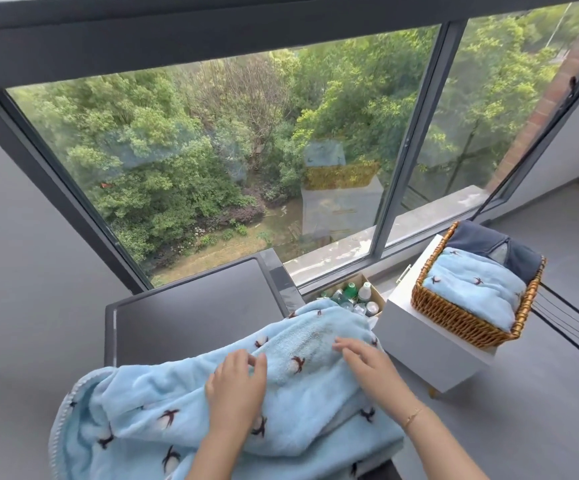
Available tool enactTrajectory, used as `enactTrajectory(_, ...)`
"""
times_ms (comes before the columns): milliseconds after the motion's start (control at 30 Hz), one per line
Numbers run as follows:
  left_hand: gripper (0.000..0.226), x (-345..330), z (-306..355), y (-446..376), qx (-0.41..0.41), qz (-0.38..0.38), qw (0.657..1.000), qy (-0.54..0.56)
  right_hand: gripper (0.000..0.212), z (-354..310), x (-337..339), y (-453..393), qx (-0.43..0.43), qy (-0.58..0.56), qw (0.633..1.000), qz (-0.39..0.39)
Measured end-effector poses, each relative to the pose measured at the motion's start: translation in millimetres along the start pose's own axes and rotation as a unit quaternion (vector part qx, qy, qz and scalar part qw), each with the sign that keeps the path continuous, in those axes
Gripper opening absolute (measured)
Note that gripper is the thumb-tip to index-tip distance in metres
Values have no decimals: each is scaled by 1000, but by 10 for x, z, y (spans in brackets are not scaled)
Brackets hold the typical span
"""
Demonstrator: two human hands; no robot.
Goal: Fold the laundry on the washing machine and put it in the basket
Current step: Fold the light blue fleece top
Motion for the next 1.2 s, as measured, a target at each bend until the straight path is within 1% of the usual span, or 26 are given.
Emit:
enactTrajectory(67, 10, 23, 198, -154, -7, 38, 999, 14, 29, 21, 278, -183, -32, -40, 998, 24)
enactTrajectory(100, 13, 7, 289, -212, -16, 44, 999, 12, 31, 19, 382, -282, -40, -45, 998, 29)
enactTrajectory(167, 23, -140, 494, -310, -23, 17, 1000, -8, 34, 151, 563, -563, -62, -38, 997, 30)
enactTrajectory(267, 33, -331, 658, -377, -6, -38, 997, -60, 35, 388, 667, -950, -101, -34, 994, 14)
enactTrajectory(367, 41, -464, 668, -359, 4, -58, 994, -97, 41, 519, 646, -1303, -115, -10, 992, -46)
enactTrajectory(467, 47, -474, 656, -394, 1, -91, 985, -144, 58, 536, 512, -1583, -117, -9, 984, -135)
enactTrajectory(533, 44, -462, 667, -446, 18, -128, 977, -170, 66, 535, 391, -1703, -103, 13, 975, -199)
enactTrajectory(567, 40, -463, 682, -472, 25, -137, 975, -174, 65, 533, 337, -1754, -92, 28, 969, -227)
enactTrajectory(600, 36, -466, 694, -482, 31, -139, 975, -171, 60, 540, 265, -1808, -85, 40, 962, -257)
enactTrajectory(667, 29, -446, 713, -470, 20, -136, 979, -154, 48, 543, 145, -1862, -78, 56, 946, -309)
enactTrajectory(733, 32, -439, 713, -440, 0, -133, 982, -132, 42, 564, 76, -1901, -78, 76, 932, -346)
enactTrajectory(833, 25, -399, 738, -401, -30, -117, 989, -87, 19, 562, 118, -1949, -61, 107, 920, -373)
enactTrajectory(933, 29, -307, 724, -378, -21, -117, 992, -30, 10, 508, 285, -2027, -56, 142, 899, -410)
enactTrajectory(967, 30, -267, 729, -372, -18, -125, 992, -15, 11, 452, 363, -2037, -52, 150, 893, -421)
enactTrajectory(1033, 34, -160, 746, -400, -3, -153, 988, 13, 29, 368, 481, -2058, -67, 153, 888, -429)
enactTrajectory(1067, 36, -96, 749, -442, 14, -174, 984, 30, 35, 346, 521, -2076, -80, 169, 881, -436)
enactTrajectory(1100, 37, -29, 758, -495, 36, -197, 978, 58, 35, 312, 579, -2083, -91, 195, 868, -447)
enactTrajectory(1167, 34, 37, 702, -607, 93, -239, 959, 123, 18, 315, 682, -2108, -144, 240, 836, -472)
enactTrajectory(1200, 31, 41, 641, -661, 119, -232, 955, 138, 18, 363, 716, -2131, -174, 261, 820, -478)
Point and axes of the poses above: each hand's wrist, its own y-axis away from the middle knuckle, its own x-axis out of the back of the hand, z = x × y, the point moved 3 cm from there along -y, towards the middle knuckle, and after that the axes turned 8 degrees about z, right-handed, at the moved point
